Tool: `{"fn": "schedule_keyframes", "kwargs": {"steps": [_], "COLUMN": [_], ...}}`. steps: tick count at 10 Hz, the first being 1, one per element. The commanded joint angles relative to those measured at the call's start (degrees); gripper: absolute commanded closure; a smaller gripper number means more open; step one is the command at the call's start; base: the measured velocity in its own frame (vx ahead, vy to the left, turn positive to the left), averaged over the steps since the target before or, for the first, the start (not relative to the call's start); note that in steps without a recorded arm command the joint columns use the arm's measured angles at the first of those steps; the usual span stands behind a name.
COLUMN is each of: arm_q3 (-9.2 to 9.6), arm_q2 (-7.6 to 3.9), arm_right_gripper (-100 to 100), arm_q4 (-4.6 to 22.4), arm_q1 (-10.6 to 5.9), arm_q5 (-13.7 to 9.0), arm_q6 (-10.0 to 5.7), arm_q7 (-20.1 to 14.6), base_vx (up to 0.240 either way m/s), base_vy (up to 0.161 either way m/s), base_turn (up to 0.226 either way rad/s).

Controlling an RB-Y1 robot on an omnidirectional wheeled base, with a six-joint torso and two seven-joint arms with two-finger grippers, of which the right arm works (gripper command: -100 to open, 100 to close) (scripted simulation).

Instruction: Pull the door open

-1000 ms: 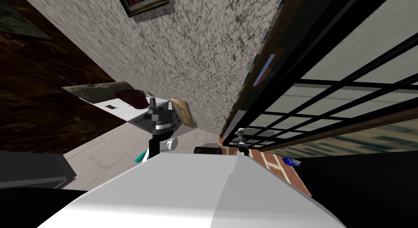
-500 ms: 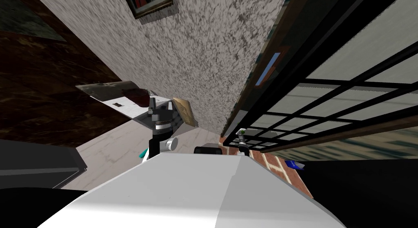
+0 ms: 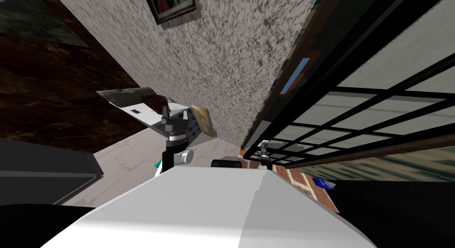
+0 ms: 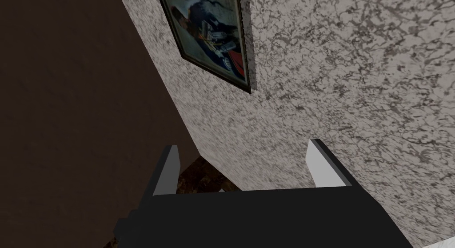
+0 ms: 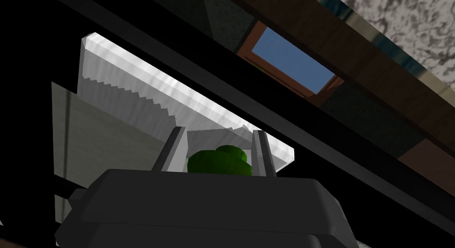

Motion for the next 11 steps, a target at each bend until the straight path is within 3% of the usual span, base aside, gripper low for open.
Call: {"fn": "schedule_keyframes", "kwargs": {"steps": [1,2,3,4,8,11], "arm_q3": [-0.8,-0.8,-0.8,-0.8,0.13,0.13], "arm_q2": [-0.5,-0.5,-0.5,-0.5,-1.01,-1.01], "arm_right_gripper": [100,100,100,100,100,100], "arm_q4": [-2.86,-2.33,-4.88,-4.88,-5.15,-5.15], "arm_q1": [2.86,2.76,3.01,3.01,3.31,3.31], "arm_q5": [-1.05,-1.05,-1.05,-1.05,-3.7,-3.7], "arm_q6": [2.11,2.11,2.11,2.11,2.05,2.05], "arm_q7": [-1.97,-1.97,-1.97,-1.97,-8.88,-9.08], "base_vx": [-0.032,-0.021,-0.008,0.0,-0.032,-0.009], "base_vy": [-0.019,-0.017,0.004,0.0,-0.011,-0.01], "base_turn": [0.058,0.01,-0.015,0.0,0.077,0.018]}}
